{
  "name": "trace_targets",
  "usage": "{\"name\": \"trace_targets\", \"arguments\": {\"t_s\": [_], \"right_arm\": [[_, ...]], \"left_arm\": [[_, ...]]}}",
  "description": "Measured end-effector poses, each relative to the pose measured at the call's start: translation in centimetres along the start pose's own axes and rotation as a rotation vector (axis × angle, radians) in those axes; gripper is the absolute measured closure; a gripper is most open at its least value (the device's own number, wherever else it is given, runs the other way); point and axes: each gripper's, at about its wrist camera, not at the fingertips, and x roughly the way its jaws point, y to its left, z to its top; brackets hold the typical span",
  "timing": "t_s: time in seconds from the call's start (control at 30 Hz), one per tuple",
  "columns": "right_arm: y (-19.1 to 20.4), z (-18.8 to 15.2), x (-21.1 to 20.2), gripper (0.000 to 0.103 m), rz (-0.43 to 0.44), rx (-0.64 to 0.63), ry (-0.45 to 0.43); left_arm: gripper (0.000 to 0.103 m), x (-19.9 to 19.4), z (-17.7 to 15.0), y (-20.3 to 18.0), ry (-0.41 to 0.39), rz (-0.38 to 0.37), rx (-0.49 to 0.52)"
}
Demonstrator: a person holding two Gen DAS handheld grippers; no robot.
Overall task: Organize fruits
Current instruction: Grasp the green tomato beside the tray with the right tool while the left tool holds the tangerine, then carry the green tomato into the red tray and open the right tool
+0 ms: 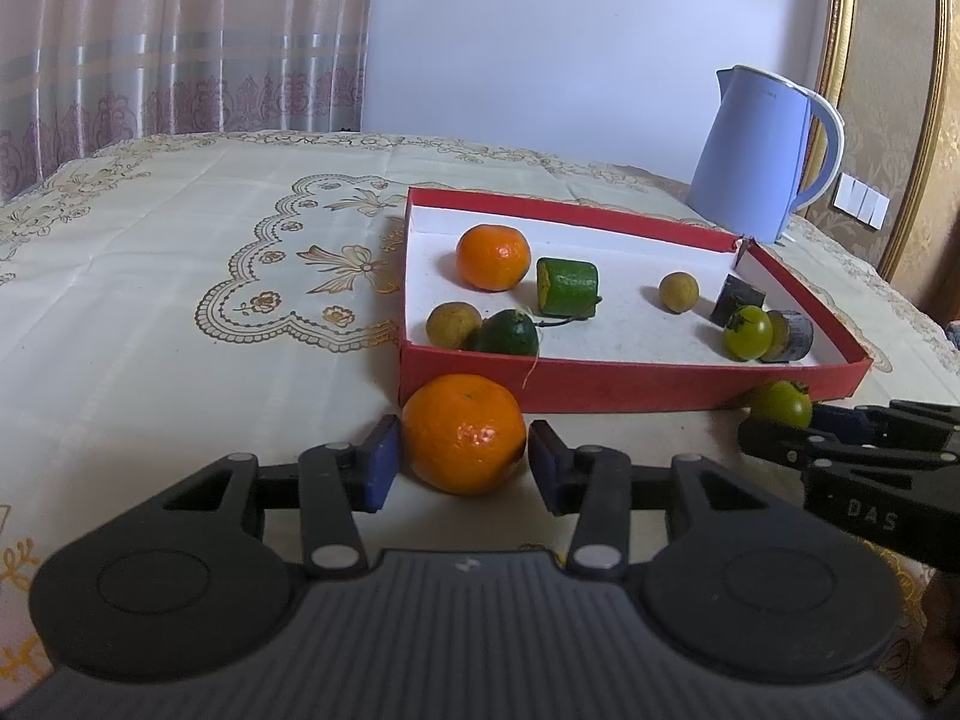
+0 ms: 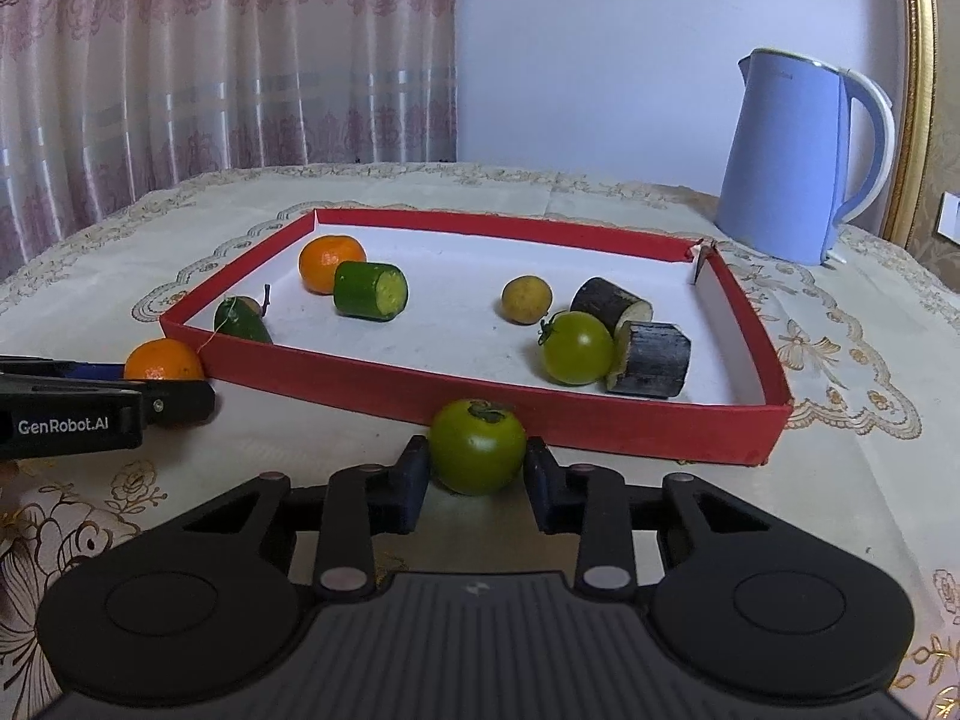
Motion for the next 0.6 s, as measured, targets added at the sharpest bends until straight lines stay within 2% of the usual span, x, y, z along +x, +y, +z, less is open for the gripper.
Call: {"name": "trace_targets", "arguments": {"t_s": [0.17, 0.37, 0.6], "right_arm": [[0.0, 0.6, -1.4, 0.070, -0.007, -0.012, -0.033], [0.0, 3.6, -2.5, 0.070, -0.021, -0.042, -0.112], [0.4, 6.2, 2.4, 0.070, -0.011, -0.071, -0.039]], "left_arm": [[0.061, 0.0, 0.0, 0.1, -0.001, -0.005, -0.006], [0.061, 0.0, 0.0, 0.1, -0.002, -0.009, -0.010], [0.060, -0.1, 0.0, 0.3, -0.003, -0.015, -0.017]]}}
